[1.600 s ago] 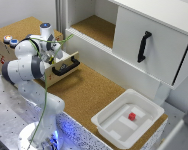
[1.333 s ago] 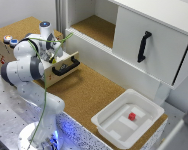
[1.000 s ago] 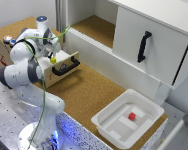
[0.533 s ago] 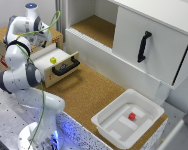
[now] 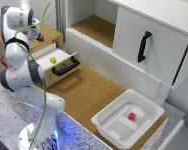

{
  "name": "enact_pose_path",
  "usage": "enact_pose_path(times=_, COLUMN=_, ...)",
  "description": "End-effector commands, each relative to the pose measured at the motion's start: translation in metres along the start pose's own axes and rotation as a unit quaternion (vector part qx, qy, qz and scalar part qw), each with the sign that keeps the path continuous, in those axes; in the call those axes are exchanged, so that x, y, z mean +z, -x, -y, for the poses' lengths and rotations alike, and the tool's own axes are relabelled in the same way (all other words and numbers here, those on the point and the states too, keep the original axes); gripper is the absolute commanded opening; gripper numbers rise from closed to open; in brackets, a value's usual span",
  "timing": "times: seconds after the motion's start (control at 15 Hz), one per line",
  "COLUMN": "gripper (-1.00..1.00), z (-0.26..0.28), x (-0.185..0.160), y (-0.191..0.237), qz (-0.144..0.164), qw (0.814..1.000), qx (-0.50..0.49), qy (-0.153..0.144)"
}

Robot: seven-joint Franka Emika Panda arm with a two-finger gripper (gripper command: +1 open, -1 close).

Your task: Turn on the green led light

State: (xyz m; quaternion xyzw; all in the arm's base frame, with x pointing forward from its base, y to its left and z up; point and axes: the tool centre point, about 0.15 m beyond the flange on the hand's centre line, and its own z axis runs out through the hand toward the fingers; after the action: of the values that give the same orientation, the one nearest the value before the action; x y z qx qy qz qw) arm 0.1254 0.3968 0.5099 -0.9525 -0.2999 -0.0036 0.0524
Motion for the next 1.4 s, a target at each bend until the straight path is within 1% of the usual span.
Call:
enact_pose_path(times=0.0, gripper=-1.0, z=0.052, x=0.008, y=-0.028, qz=0.054, qw=0.997, qx=-0.008, qy=0.061)
enact_pose_path(times=0.13, gripper=-1.0, z=0.055, x=0.011, y=-0.033, qz=0.054, qw=0.996, qx=-0.014, qy=0.063)
enact_pose_path(times=0.33, gripper=-1.0, z=0.05, x=0.015, y=-0.036, qz=0.056, qw=0.996, qx=-0.004, qy=0.076)
enact_pose_path(times=0.4, gripper=-1.0, z=0.047, x=0.016, y=-0.037, qz=0.052, qw=0.996, qx=0.002, qy=0.078)
enact_pose_path(times=0.53, gripper=-1.0, z=0.042, x=0.019, y=-0.043, qz=0.034, qw=0.995, qx=0.015, qy=0.094)
enact_pose_path(times=0.6, gripper=-1.0, z=0.04, x=0.02, y=-0.046, qz=0.026, qw=0.995, qx=0.017, qy=0.093)
enact_pose_path(times=0.93, gripper=-1.0, z=0.029, x=0.045, y=-0.065, qz=0.02, qw=0.997, qx=0.005, qy=0.072)
enact_pose_path(times=1.07, gripper=-1.0, z=0.021, x=0.051, y=-0.072, qz=0.01, qw=0.997, qx=0.006, qy=0.075)
enact_pose_path(times=1.13, gripper=-1.0, z=0.017, x=0.055, y=-0.075, qz=0.013, qw=0.997, qx=0.005, qy=0.074)
enact_pose_path(times=1.2, gripper=-1.0, z=0.014, x=0.057, y=-0.077, qz=0.008, qw=0.997, qx=0.008, qy=0.075)
enact_pose_path(times=1.33, gripper=-1.0, z=0.007, x=0.067, y=-0.081, qz=0.002, qw=0.998, qx=0.006, qy=0.068)
